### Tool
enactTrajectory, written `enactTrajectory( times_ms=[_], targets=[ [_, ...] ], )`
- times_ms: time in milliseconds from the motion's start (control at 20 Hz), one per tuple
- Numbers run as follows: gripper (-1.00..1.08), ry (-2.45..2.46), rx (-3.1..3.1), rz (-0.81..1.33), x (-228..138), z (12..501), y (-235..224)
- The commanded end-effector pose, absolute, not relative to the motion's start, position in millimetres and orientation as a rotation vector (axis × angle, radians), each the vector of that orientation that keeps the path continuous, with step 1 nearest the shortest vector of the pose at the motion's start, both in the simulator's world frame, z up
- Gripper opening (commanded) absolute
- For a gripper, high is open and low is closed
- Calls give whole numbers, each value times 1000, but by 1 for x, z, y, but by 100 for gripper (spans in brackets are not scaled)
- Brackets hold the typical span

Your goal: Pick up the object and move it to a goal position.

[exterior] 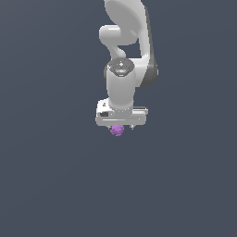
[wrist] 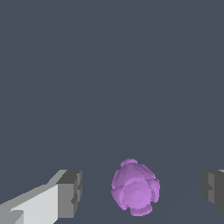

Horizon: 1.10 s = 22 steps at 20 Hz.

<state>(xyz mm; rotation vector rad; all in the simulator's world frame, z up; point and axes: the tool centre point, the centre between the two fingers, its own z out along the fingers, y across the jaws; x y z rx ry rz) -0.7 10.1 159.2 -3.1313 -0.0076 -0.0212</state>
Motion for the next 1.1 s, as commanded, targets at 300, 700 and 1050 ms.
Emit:
enactTrajectory(
  times_ms=[300, 700, 1050],
  targets=[
    [100, -26, -3145, -27, 1, 164, -6],
    [100, -36, -3148, -29, 2, 166, -11],
    [100, 69, -3145, -25, -7, 155, -9]
  ],
)
